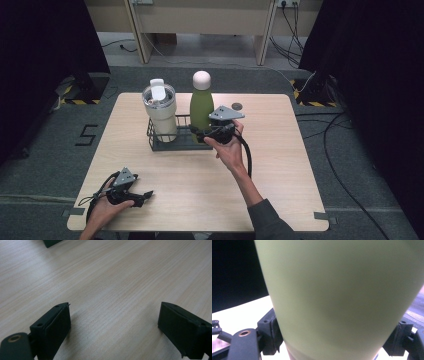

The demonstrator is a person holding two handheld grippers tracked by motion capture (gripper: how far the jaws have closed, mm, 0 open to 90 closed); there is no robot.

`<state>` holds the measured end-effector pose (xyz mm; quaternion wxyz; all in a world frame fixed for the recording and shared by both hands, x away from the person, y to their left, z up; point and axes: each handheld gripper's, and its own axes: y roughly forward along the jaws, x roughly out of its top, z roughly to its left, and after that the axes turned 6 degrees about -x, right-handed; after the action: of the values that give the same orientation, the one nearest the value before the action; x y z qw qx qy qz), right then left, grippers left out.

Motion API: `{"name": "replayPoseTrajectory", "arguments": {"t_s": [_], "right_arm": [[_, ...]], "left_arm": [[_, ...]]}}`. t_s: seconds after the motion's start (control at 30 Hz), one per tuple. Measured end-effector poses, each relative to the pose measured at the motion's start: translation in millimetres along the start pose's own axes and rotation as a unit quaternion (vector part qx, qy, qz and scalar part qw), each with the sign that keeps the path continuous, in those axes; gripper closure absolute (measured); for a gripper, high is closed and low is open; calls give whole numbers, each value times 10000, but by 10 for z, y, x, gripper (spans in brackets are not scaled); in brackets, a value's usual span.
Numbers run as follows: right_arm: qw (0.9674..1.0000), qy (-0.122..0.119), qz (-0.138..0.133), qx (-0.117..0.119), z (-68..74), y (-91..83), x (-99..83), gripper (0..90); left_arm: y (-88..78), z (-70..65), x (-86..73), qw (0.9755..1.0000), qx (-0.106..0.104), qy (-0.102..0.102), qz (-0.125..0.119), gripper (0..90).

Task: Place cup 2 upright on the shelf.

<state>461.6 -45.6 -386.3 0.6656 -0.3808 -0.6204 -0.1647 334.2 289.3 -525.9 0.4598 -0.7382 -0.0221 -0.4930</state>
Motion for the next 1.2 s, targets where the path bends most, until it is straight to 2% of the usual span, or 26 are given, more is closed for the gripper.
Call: {"name": "replayPoseTrajectory", "arguments": {"t_s": [0.33,0.77,1.2], "right_arm": [[10000,-7,39,-14,3,171,119,209],[9996,68,143,-245,-115,432,158,209],[9990,148,191,-373,-151,657,118,209]], "left_arm": [[-2,-1,-2,10000,-9,0,-5,105],[-3,0,-2,10000,-10,6,-1,105],[-7,-1,-4,10000,-13,27,5,107]]}}
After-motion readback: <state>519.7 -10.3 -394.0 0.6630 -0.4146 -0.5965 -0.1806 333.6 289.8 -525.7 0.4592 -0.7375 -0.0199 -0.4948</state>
